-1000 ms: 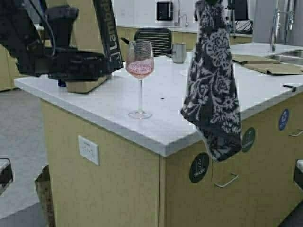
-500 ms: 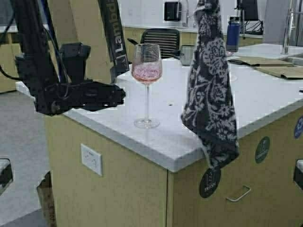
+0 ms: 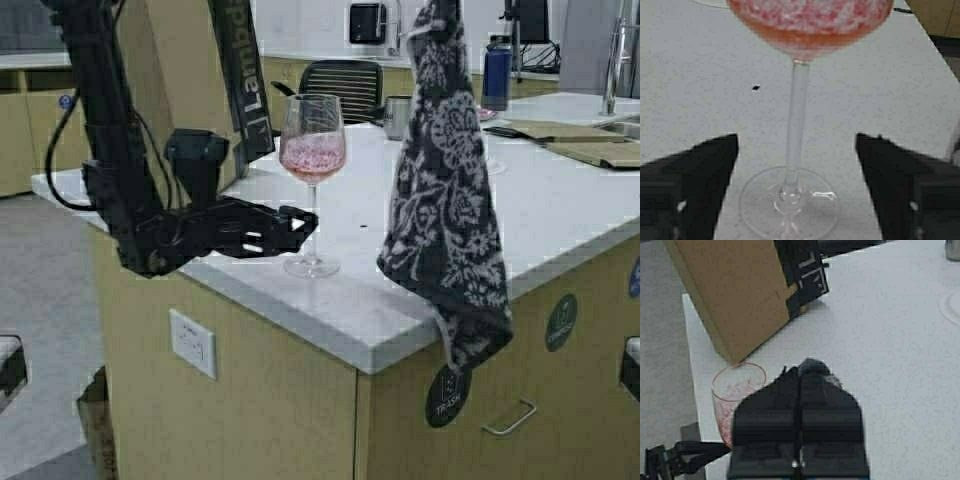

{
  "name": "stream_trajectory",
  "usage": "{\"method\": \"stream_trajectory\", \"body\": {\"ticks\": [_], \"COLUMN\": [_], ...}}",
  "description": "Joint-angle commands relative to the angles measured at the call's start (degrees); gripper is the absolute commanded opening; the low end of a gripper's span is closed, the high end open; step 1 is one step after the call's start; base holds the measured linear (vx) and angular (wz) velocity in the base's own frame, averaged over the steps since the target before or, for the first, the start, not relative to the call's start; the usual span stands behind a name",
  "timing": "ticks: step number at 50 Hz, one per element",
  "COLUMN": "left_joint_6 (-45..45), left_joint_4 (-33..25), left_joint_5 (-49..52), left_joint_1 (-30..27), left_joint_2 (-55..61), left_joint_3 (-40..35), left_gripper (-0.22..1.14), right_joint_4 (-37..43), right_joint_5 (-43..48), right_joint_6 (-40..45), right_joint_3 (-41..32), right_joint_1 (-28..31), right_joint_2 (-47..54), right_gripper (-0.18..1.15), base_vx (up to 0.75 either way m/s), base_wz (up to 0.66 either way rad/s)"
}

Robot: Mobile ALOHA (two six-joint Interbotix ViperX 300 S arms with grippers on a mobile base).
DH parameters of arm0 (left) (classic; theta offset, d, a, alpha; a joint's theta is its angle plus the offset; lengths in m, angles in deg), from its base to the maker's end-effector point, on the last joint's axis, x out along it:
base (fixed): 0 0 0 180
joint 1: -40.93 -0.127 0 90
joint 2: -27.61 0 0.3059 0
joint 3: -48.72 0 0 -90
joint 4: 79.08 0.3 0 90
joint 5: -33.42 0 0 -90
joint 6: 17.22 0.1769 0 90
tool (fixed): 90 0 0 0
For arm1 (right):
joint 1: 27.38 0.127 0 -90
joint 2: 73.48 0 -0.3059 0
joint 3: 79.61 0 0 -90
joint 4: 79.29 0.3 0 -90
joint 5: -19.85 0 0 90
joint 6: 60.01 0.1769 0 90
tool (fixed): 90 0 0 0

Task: Get the cloth and wipe up the spill under the wine glass

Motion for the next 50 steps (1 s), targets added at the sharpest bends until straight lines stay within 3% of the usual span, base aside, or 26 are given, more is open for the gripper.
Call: {"method": "stream_trajectory", "body": {"ticks": [1,14,31,50], "left_joint_6": [1.67,3.52,3.69,3.78], "left_joint_4": [-4.92,-14.5,-15.12,-14.5], "left_joint_5": [3.08,6.24,10.72,11.43], "left_joint_1": [2.55,5.8,5.98,5.98], "left_joint_2": [-0.09,2.2,5.1,4.57], "left_joint_3": [-4.04,-10.55,-18.02,-19.07], "left_gripper": [1.01,1.01,0.97,0.36], "right_joint_4": [0.0,0.0,0.09,0.26], "right_joint_5": [0.88,0.88,0.88,1.85], "right_joint_6": [-0.09,0.0,0.0,0.09], "right_joint_3": [-1.49,-1.58,-1.67,-3.6], "right_joint_1": [0.09,0.09,0.09,-0.62], "right_joint_2": [0.0,0.0,0.0,0.0], "right_gripper": [0.06,0.06,0.06,0.06], "base_vx": [0.0,0.0,0.0,0.0], "base_wz": [0.0,0.0,0.0,0.0]}}
